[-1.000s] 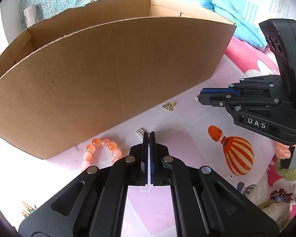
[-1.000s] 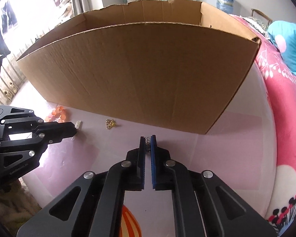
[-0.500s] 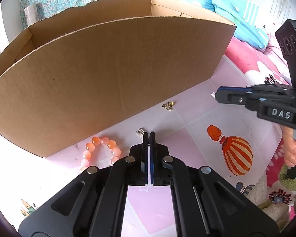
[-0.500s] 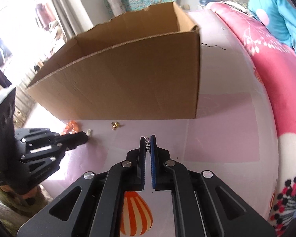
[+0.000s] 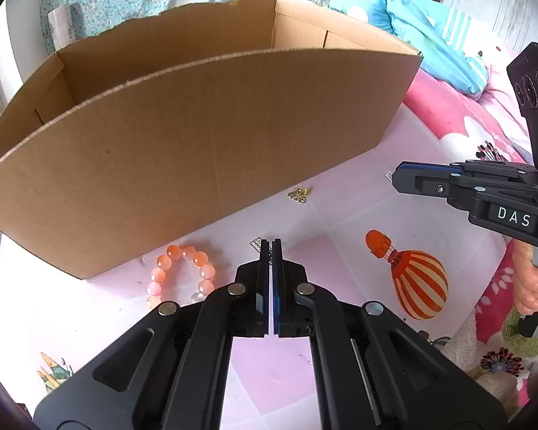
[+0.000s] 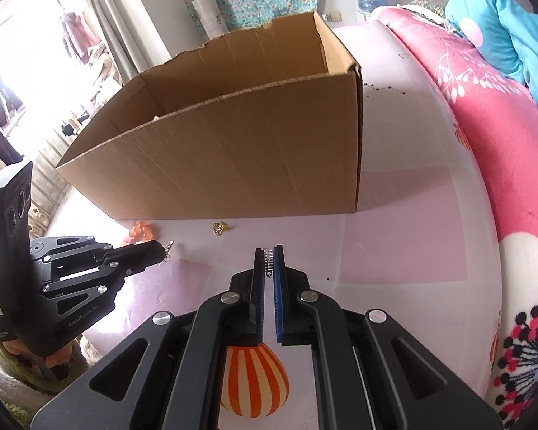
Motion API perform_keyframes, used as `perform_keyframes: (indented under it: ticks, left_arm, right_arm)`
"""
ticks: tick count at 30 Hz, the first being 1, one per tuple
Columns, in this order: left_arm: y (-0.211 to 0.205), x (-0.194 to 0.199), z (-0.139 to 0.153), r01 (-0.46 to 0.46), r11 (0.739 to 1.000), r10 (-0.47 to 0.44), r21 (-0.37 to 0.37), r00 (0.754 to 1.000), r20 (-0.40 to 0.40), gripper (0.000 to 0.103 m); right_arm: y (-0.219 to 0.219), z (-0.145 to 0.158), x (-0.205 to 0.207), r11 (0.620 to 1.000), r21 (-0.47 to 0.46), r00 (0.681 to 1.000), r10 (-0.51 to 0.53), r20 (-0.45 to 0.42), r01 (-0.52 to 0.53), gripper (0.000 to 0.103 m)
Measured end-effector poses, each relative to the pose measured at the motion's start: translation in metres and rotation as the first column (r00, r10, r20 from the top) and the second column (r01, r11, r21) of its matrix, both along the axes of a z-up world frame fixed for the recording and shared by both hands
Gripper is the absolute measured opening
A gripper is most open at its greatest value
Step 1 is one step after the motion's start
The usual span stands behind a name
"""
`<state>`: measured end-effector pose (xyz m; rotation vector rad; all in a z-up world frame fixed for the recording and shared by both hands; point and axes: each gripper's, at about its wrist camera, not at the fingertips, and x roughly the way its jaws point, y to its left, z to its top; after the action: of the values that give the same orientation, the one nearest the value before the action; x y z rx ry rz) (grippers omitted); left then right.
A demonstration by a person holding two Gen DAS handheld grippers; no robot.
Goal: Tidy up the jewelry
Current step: 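Carry the charm into the box with the left gripper while the right gripper carries its charm in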
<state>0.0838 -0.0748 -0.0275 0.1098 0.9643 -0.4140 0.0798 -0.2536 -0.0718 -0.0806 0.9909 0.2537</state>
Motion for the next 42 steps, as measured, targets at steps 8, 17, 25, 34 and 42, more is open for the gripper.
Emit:
perform_keyframes:
  ticks: [8,17,25,34,42]
  left_arm:
    - [0.007,-0.011,0.012,-0.003,1.0,0.004,-0.009,1.0,0.03,0.001]
    - [0.012,-0.022,0.027,-0.013,1.0,0.014,-0.007,0.997,0.076,0.001]
    - [0.015,-0.032,0.041,-0.025,1.0,0.026,-0.01,0.993,0.117,0.001]
    - [0.021,-0.044,0.084,-0.011,0.999,0.019,-0.04,0.975,0.219,0.001]
    - [0.029,-0.025,0.141,0.056,0.992,-0.02,-0.111,0.954,0.299,0.001]
  right_arm:
    - [0.006,0.014,-0.009,1.0,-0.008,0.999,0.006,0.038,-0.006,0.005]
    - [0.012,0.027,-0.019,1.0,-0.009,0.997,0.015,0.08,-0.014,0.005]
    - [0.022,0.042,-0.029,0.999,-0.011,0.992,0.032,0.126,-0.031,0.005]
    - [0.037,0.076,-0.037,0.998,-0.011,0.974,0.069,0.215,-0.068,0.005]
    - [0.049,0.117,-0.025,0.996,-0.017,0.945,0.094,0.313,-0.093,0.005]
